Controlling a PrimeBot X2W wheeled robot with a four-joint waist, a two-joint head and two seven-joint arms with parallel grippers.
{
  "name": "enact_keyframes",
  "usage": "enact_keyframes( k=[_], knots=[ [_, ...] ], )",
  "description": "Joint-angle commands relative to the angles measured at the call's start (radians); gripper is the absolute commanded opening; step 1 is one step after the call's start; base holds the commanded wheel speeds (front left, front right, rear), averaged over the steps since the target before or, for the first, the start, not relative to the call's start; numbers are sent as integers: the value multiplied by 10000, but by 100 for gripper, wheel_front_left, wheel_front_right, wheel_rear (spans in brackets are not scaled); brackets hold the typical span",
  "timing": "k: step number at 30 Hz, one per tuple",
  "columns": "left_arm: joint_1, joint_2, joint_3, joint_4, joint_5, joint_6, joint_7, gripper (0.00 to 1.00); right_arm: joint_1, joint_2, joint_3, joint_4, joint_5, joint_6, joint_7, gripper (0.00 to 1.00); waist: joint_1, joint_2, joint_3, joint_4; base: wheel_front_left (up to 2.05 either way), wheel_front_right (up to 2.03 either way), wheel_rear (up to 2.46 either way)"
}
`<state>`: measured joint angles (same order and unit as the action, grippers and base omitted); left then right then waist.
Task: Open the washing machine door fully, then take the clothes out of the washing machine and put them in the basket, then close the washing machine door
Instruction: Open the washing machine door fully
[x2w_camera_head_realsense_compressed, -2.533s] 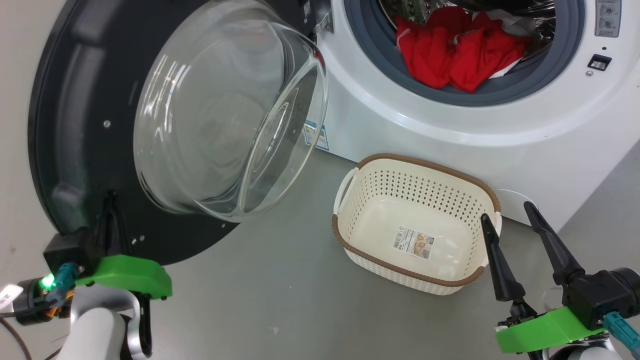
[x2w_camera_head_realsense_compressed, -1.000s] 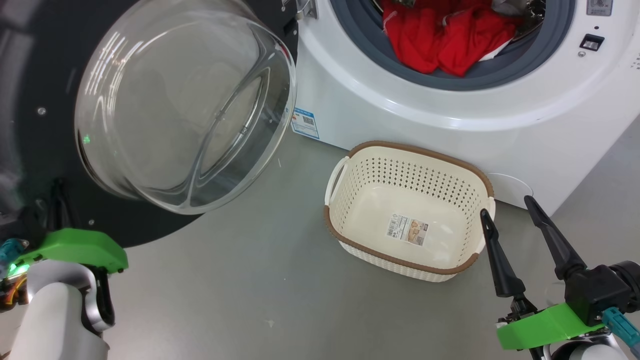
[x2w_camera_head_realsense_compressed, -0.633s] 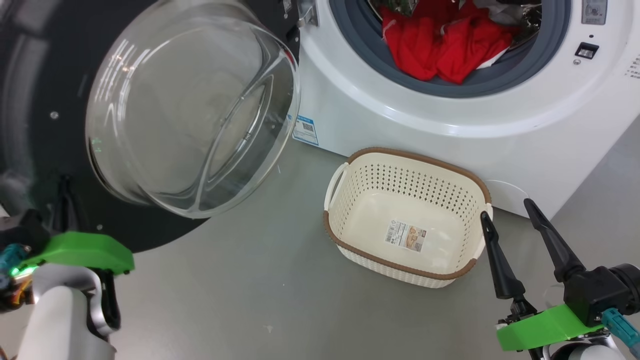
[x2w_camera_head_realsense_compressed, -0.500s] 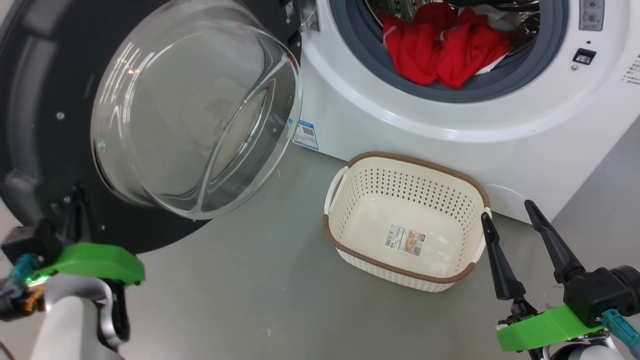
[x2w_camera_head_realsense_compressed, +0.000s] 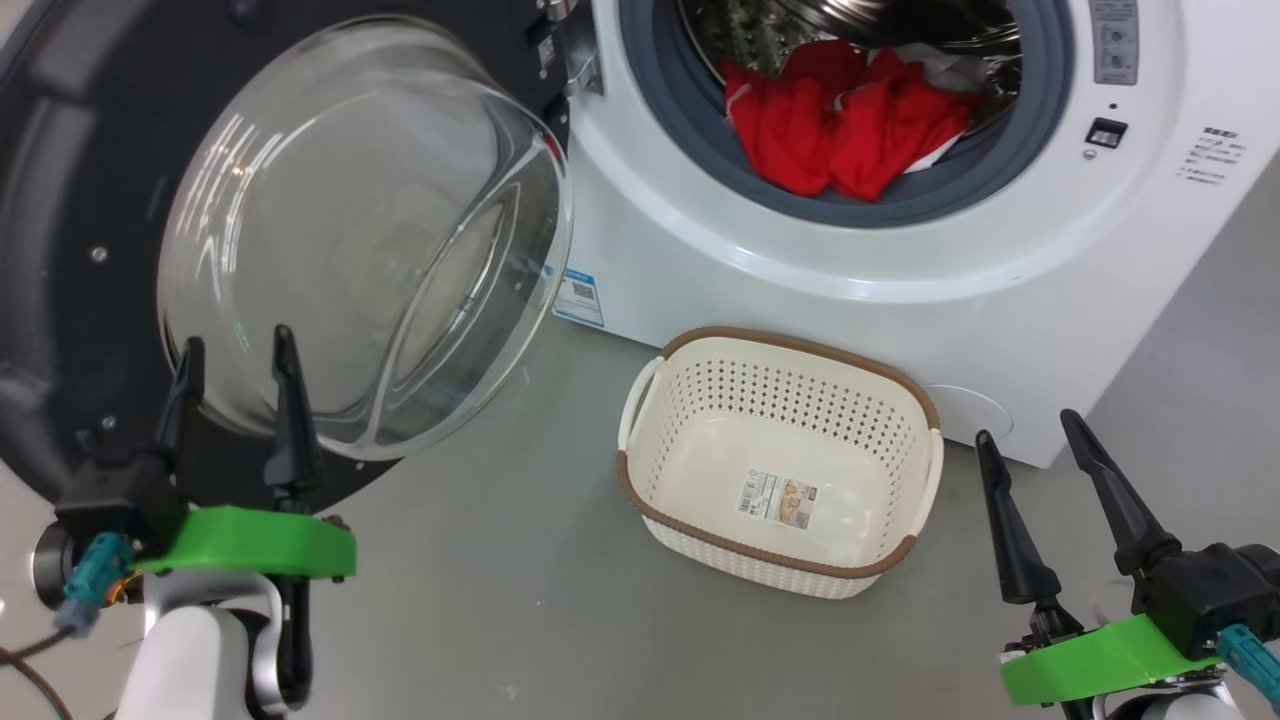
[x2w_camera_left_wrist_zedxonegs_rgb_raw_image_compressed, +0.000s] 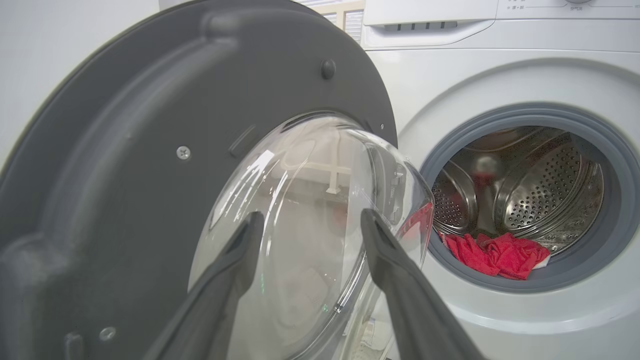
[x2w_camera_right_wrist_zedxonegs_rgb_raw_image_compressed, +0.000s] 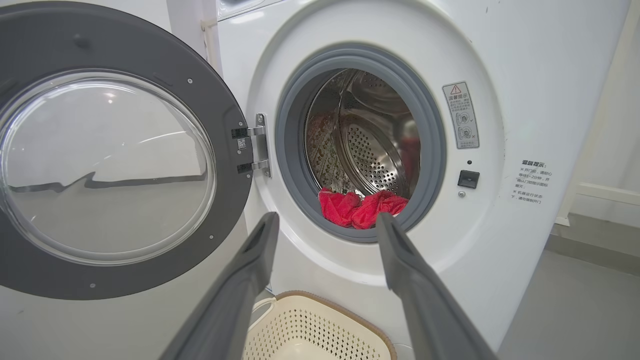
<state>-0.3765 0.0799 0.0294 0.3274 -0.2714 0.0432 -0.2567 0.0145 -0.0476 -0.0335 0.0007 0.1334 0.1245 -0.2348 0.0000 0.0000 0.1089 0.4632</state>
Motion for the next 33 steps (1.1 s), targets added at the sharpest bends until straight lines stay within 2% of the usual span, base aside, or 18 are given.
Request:
enact_keyframes(
  k=[1, 8, 18, 22, 30, 33],
  knots=[
    [48, 278, 212, -571, 147, -122, -51, 100, -258, -26, 166, -184, 135, 62, -111, 100, 0, 0, -128, -171, 0, 0, 0],
    [671, 235, -302, -2031, 252, -684, -51, 100, -247, -26, 42, 12, 212, 62, -215, 100, 0, 0, -303, -727, 0, 0, 0],
    [1243, 158, -814, -2572, -113, -1100, 175, 100, -386, -26, -243, 118, 250, 62, -262, 100, 0, 0, -370, -1797, 0, 0, 0],
    [1465, 111, -818, -2764, -183, -897, 347, 100, -449, -26, -293, 94, 194, 62, -266, 100, 0, 0, -354, -2319, 0, 0, 0],
    [1946, 186, -1060, -2893, -312, -934, 681, 100, -378, -26, -348, 37, 164, 62, -268, 100, 0, 0, -379, -3355, 0, 0, 0],
    [2143, 178, -1002, -2837, -381, -822, 670, 100, -361, -26, -284, 19, 187, 62, -268, 100, 0, 0, -398, -3715, 0, 0, 0]
  ],
)
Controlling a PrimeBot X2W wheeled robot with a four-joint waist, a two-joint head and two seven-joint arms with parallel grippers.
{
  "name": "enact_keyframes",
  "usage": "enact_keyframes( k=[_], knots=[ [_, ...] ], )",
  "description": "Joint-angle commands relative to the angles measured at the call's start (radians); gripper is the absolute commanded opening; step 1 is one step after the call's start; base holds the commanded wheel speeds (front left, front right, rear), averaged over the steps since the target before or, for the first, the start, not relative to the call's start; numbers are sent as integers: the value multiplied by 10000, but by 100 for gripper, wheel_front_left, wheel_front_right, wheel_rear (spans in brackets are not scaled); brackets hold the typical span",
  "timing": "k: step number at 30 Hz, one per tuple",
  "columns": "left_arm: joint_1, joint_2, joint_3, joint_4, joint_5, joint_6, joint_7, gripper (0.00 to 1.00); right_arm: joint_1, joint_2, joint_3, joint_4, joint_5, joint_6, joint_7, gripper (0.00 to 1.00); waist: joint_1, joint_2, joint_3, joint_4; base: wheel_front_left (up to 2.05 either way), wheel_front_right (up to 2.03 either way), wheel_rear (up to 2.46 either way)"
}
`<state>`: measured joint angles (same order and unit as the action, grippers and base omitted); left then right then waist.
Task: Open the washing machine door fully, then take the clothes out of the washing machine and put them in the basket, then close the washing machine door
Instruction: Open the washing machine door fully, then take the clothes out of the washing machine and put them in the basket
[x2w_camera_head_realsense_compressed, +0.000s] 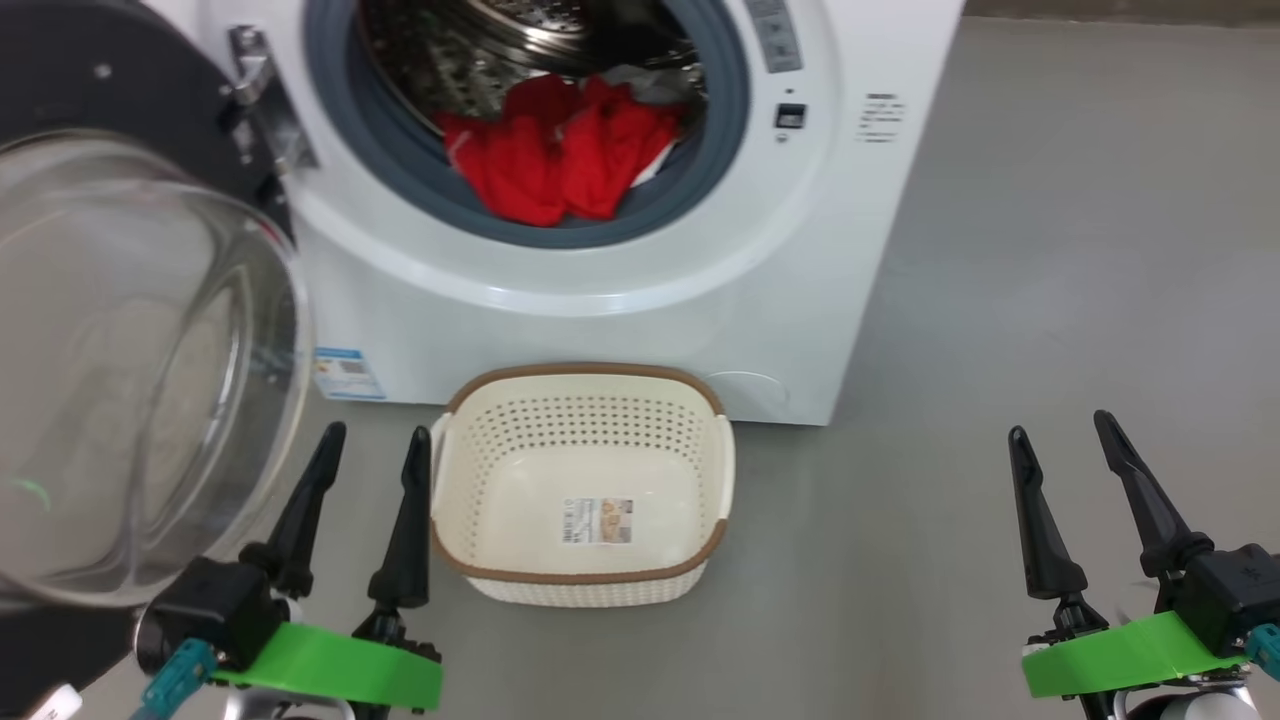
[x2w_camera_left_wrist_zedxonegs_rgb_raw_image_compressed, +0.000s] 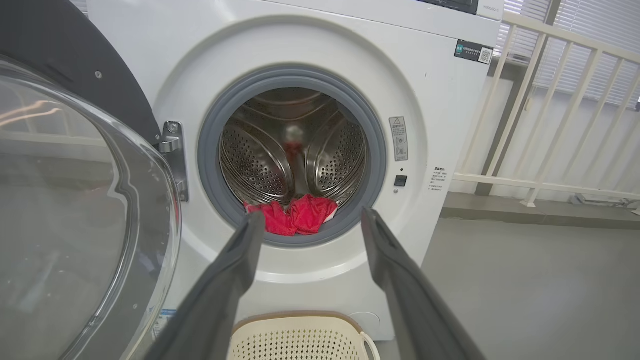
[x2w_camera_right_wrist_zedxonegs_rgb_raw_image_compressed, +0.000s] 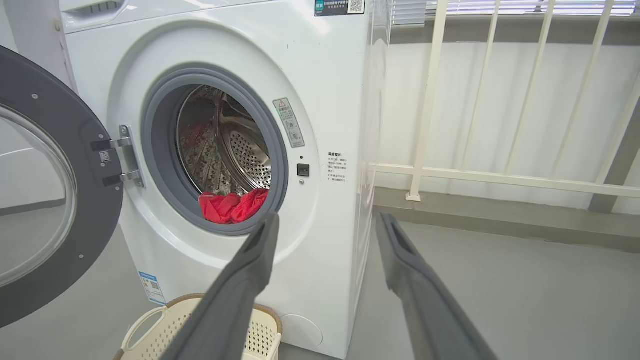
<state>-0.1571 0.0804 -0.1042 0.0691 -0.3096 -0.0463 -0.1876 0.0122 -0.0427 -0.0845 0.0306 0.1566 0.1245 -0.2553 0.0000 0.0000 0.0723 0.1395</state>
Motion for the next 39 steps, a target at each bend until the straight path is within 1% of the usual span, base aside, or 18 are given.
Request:
enact_keyframes(
  k=[1, 4, 7, 11, 17, 20, 27, 39],
  knots=[
    [12, 156, 363, -264, -34, 114, -56, 100, -327, -75, 241, -292, -30, 62, -63, 100, 0, 0, -42, -588, 0, 0, 0],
    [208, 131, 433, -239, -61, 263, -124, 100, -268, -75, 483, -390, -86, 62, -63, 100, 0, 0, -91, -867, 0, 0, 0],
    [367, 175, 440, -187, -23, 307, -197, 100, -147, -75, 508, -456, -169, 62, -64, 100, 0, 0, -165, -1091, 0, 0, 0],
    [529, 208, 420, -180, 5, 301, -288, 100, -8, -75, 345, -501, -129, 62, -64, 100, 0, 0, -250, -1281, 0, 0, 0],
    [1002, 228, 339, -301, -154, 132, -391, 100, 292, -75, 207, -562, -6, 62, -64, 100, 0, 0, -481, -1677, 0, 0, 0],
    [1200, 284, 312, -347, -56, 183, -437, 100, 482, -75, 185, -611, 68, 62, -64, 100, 0, 0, -628, -1807, 0, 0, 0],
    [1457, 342, 260, -360, -73, 122, -527, 100, 800, -75, -20, -757, 172, 62, -64, 100, 0, 0, -785, -1932, 0, 0, 0],
    [1610, 447, 260, -329, 67, 404, -449, 100, 933, -75, -135, -873, 138, 62, -64, 100, 0, 0, -913, -1898, 18, -18, 0]
  ],
)
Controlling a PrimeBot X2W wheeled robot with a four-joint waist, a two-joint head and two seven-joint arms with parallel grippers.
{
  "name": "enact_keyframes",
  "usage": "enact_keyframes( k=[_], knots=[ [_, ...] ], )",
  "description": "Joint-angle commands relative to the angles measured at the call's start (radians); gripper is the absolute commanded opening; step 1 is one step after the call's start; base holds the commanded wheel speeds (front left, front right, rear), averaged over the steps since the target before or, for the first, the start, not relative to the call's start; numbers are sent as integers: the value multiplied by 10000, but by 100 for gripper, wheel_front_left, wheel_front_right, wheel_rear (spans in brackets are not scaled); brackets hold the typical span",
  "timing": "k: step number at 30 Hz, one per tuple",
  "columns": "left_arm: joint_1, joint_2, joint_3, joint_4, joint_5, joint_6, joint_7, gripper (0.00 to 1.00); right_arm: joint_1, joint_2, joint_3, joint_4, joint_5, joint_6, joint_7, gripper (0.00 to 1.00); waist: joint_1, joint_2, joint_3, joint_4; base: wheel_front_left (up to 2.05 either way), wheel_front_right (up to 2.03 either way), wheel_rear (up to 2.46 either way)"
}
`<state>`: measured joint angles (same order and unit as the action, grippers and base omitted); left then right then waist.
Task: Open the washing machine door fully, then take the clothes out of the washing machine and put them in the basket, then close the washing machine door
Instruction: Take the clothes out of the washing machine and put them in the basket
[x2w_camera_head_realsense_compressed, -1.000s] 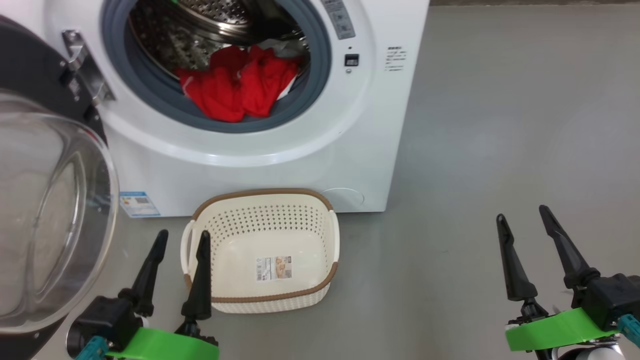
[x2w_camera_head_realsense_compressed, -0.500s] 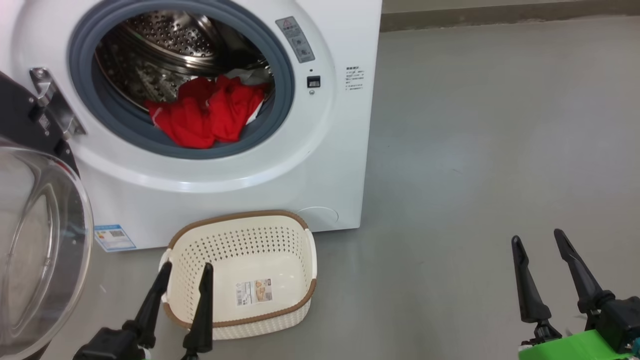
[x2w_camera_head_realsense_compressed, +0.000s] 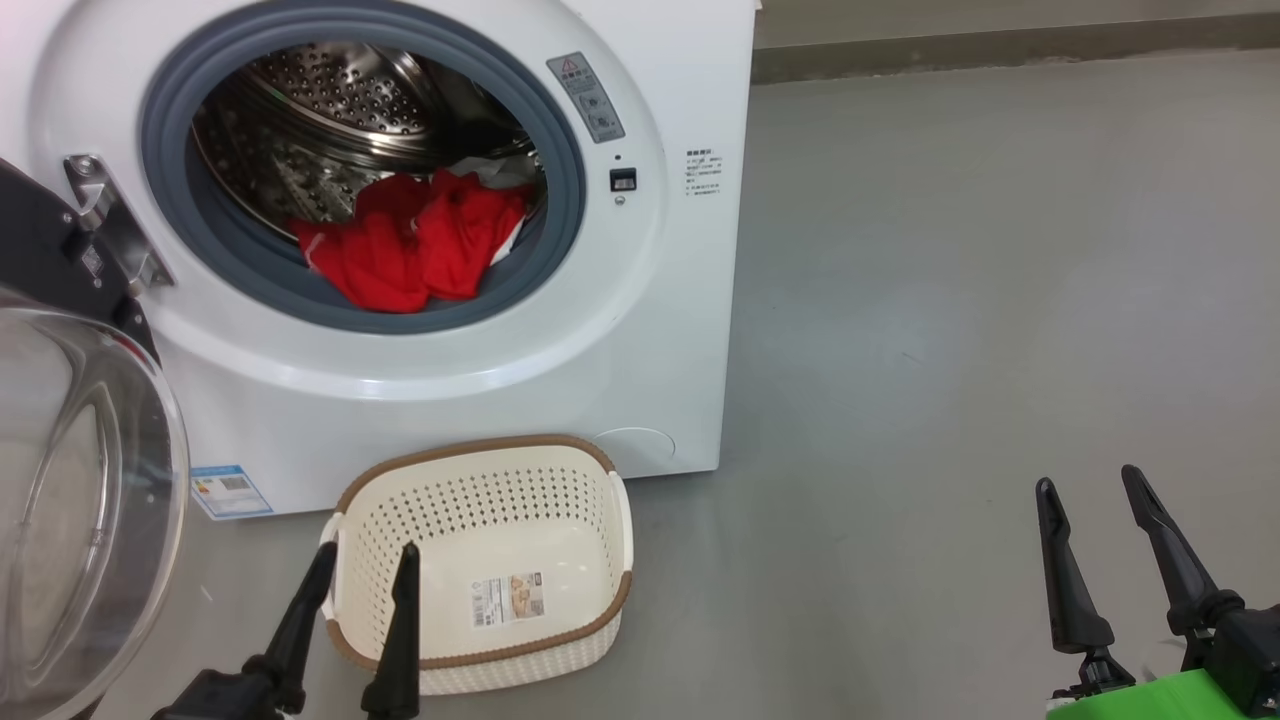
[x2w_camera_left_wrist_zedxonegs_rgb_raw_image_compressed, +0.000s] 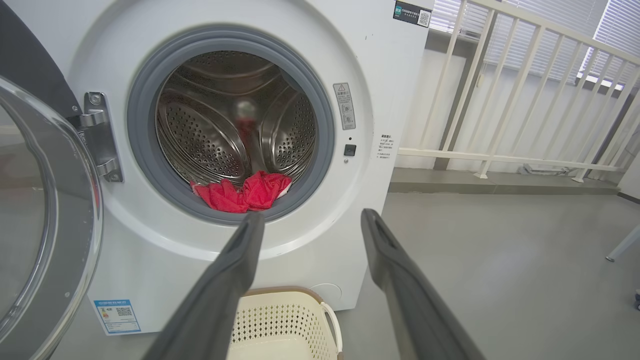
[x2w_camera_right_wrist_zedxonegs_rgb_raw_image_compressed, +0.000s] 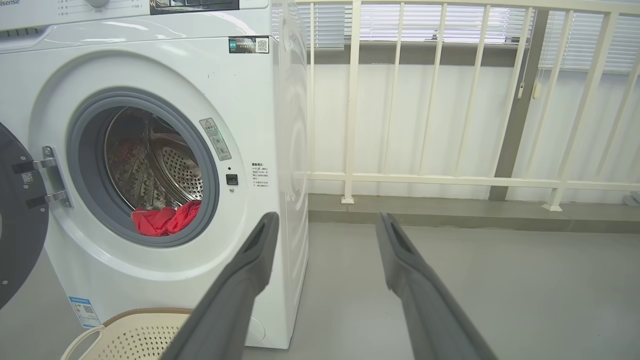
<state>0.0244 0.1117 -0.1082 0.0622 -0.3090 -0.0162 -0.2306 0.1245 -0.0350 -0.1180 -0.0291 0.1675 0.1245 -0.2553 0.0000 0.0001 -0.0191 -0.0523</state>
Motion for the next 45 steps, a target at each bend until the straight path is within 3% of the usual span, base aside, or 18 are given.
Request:
enact_keyframes(
  k=[1, 16, 36, 45],
  knots=[
    [-208, 143, 286, -267, 66, 111, -2, 100, -187, -152, 212, -277, 36, 62, -64, 100, 0, -1, -2, 36, 83, -83, 0],
    [-189, 274, 89, -512, 47, 64, 33, 100, -124, -152, 240, -272, 111, 62, -64, 100, 0, -1, -49, 179, 106, -113, 6],
    [-258, 136, -18, -655, -17, 477, 75, 100, -235, -152, 359, -253, 147, 62, -65, 100, 0, -1, 117, 127, 2, -2, 0],
    [-536, 46, -32, -703, -133, 590, 25, 100, -462, -152, 422, -419, 181, 62, -65, 100, 0, -1, 806, 191, 0, 0, 0]
  ],
)
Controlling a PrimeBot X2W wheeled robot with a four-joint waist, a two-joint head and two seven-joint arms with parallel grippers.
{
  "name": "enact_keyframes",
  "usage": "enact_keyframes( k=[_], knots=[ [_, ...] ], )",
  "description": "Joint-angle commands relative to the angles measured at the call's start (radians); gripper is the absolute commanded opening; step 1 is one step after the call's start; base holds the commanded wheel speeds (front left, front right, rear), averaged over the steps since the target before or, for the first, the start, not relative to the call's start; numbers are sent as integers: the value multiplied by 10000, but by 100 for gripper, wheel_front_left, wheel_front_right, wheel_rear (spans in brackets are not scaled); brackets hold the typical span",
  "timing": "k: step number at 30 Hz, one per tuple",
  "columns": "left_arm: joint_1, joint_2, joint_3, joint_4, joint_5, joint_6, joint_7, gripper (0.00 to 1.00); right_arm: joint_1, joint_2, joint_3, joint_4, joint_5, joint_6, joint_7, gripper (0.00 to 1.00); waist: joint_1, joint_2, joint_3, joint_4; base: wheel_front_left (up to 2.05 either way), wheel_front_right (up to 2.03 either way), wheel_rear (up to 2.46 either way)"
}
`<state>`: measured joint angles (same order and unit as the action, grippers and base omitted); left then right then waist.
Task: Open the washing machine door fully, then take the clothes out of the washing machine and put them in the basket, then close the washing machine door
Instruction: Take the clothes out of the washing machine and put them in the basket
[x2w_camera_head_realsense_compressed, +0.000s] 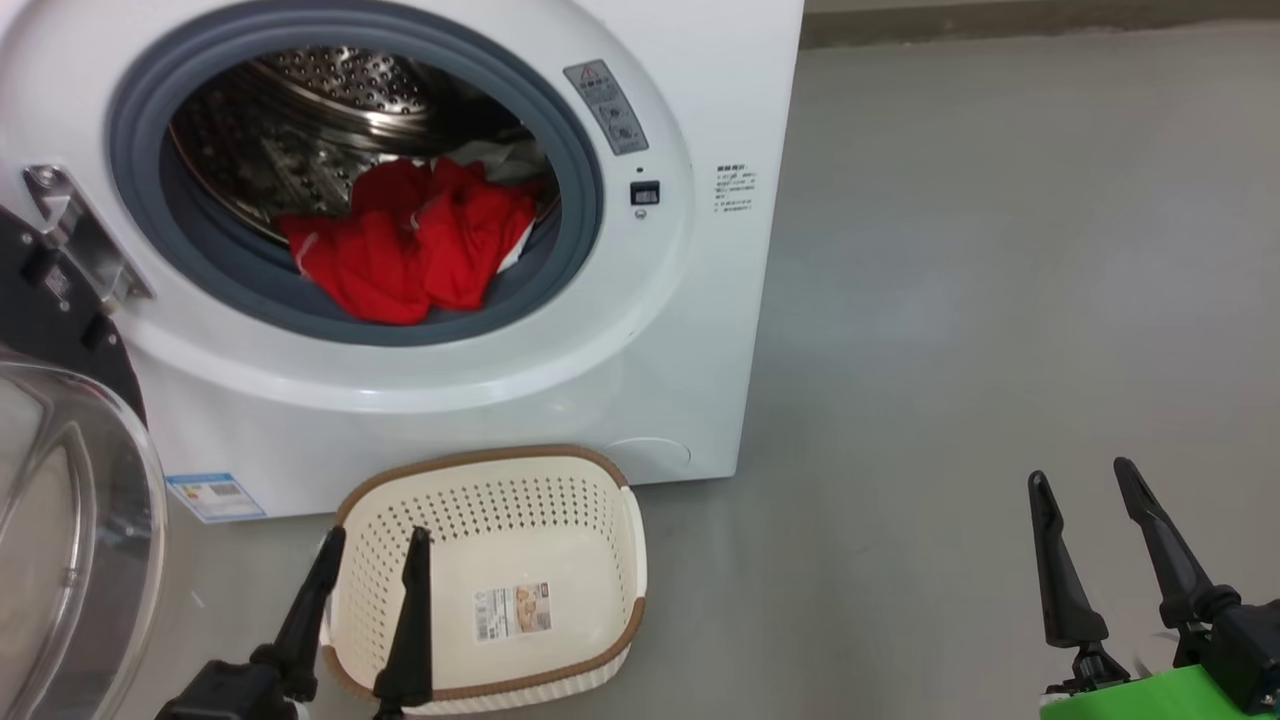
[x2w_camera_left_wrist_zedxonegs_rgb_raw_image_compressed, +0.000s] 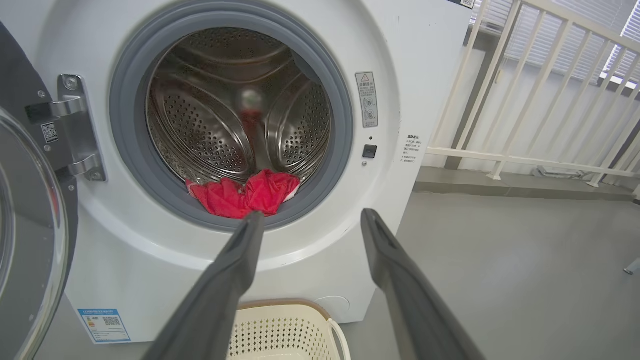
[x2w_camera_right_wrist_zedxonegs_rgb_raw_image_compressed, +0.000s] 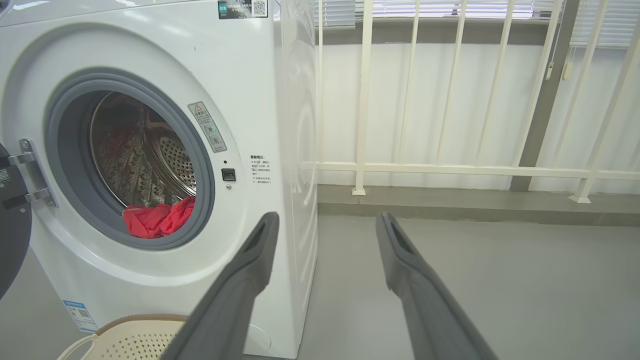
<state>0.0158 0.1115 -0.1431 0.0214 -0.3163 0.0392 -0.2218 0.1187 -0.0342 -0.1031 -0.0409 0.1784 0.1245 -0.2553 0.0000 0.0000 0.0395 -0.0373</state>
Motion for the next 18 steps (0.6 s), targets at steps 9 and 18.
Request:
enact_keyframes(
  k=[9, 18],
  knots=[
    [-1109, -107, 258, -275, -206, 70, -166, 100, -832, -160, 270, -489, -11, 62, -65, 100, 0, 0, 1185, 147, 0, 0, 0],
    [-2260, -106, 246, 220, 105, 272, -251, 100, -1262, -160, 301, -568, -83, 62, -65, 100, 0, 0, 2033, 147, 0, 0, 0]
  ],
)
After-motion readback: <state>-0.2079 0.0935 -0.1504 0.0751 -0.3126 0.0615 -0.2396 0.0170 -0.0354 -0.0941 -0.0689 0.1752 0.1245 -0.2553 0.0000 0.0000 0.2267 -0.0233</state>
